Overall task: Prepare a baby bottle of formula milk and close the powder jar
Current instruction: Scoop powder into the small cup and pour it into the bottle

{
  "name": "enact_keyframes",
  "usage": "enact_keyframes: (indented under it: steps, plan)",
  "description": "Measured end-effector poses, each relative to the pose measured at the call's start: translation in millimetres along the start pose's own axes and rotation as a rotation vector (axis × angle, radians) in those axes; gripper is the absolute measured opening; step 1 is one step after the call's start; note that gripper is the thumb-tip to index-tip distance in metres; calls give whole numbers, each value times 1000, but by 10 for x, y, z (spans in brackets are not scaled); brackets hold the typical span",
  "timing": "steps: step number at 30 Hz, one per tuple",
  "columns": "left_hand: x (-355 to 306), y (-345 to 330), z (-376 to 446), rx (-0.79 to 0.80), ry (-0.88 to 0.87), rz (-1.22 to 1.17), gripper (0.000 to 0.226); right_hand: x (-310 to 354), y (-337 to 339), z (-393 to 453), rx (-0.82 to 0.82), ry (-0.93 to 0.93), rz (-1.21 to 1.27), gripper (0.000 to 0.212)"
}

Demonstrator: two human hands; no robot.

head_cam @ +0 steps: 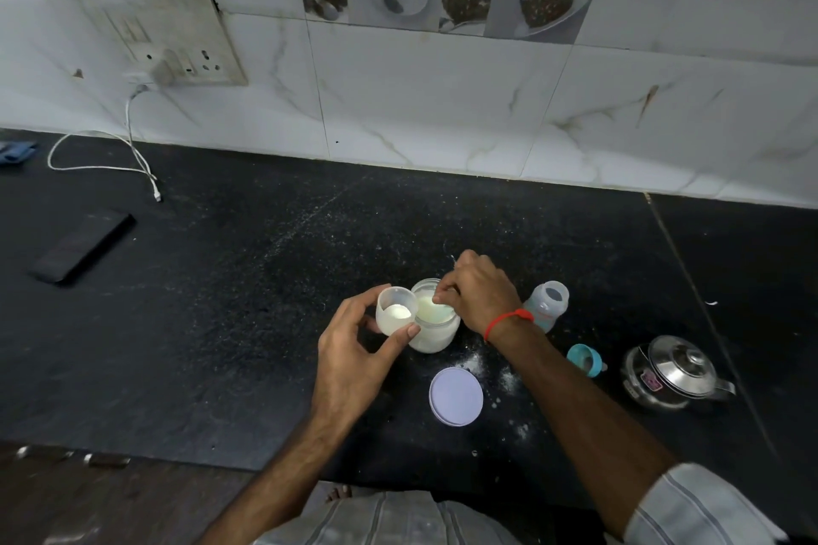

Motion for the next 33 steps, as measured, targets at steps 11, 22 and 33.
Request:
enact_keyframes:
  steps: [11, 22, 33]
  plan:
    - [-270, -420, 1, 112, -30, -34, 67, -32, 432, -641, 52, -17, 1084, 42]
    - [-659, -1836, -202, 478, -105, -71, 112, -1184, 935, -1173, -422, -378, 1241, 52]
    - [-29, -2751, -205, 490, 108, 130, 86, -1865, 1111, -1511, -569, -469, 1159, 55]
Point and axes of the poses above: each hand's wrist, its own z-axis towards the middle knuckle, its own y-axis out of the back of the hand, x = y × z, the point moved 9 cm from there along z, towards the middle knuckle, and after that the axes turned 9 degrees about -x, right-handed, at the moved point
